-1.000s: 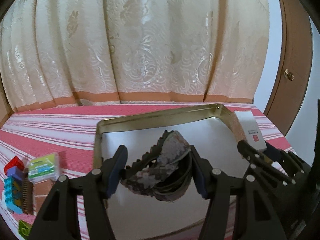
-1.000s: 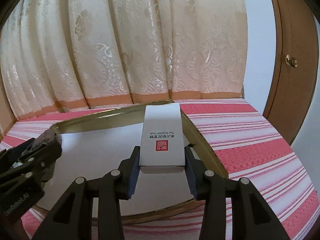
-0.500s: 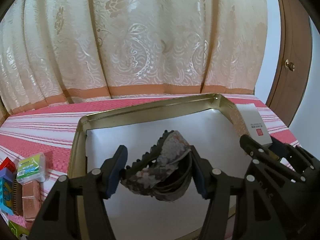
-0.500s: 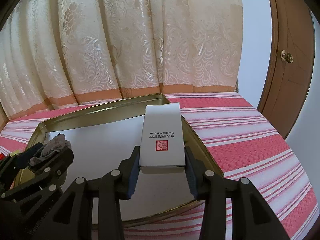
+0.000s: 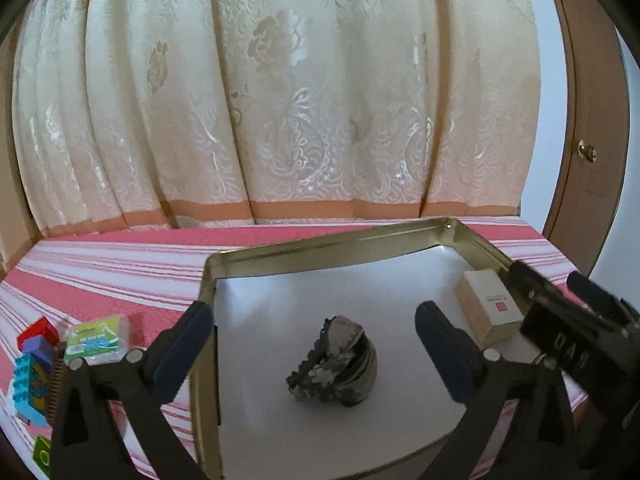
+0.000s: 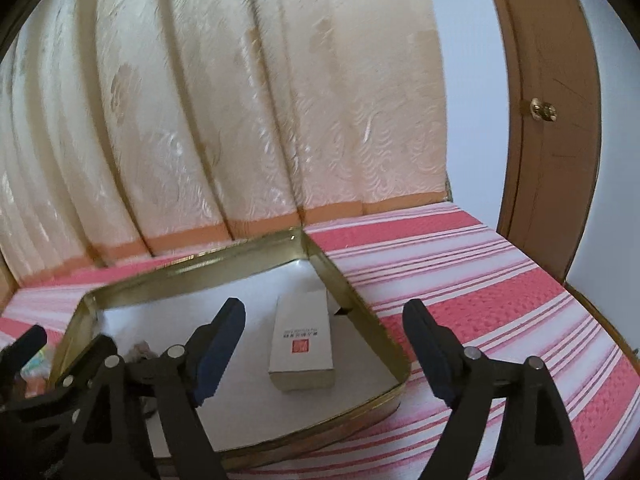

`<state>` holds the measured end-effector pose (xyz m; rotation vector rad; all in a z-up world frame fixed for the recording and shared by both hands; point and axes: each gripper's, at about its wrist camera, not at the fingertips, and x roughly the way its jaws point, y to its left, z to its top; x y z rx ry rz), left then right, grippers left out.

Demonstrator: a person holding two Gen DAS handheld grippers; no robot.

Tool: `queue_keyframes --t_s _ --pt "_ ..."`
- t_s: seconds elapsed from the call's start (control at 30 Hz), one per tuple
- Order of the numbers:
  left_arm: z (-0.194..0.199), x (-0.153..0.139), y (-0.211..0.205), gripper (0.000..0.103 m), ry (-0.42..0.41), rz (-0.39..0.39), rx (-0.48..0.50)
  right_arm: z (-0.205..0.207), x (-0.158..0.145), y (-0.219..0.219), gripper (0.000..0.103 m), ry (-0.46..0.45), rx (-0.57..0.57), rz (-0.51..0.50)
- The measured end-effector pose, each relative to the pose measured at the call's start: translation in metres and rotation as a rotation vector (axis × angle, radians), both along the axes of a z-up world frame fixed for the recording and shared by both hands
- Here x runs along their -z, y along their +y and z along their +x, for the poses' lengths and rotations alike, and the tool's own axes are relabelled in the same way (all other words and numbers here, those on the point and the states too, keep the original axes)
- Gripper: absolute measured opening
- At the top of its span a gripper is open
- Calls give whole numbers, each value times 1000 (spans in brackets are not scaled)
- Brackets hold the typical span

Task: Organize rigid objects
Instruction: 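Withdraw both tools from the tin back toward the remaining items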

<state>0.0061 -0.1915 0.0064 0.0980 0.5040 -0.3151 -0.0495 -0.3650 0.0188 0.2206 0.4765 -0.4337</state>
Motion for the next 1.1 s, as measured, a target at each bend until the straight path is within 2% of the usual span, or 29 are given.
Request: queue_keyframes --t_s 0.13,0.37,0.73,0.9,1.1 --pt "-8 1 2 102 -38 44 -3 -3 -1 -1 83 -25 11 1" --pt "-12 4 18 103 -56 65 -34 -7 1 6 83 -36 16 -34" --pt "-18 5 50 103 -37 28 -57 -24 0 19 83 -74 56 -3" --pt "-24 6 64 103 -23 11 -58 -27 1 37 83 -79 35 4" --pt "-30 6 78 102 -17 -4 -63 -40 -2 62 83 -101 19 -48"
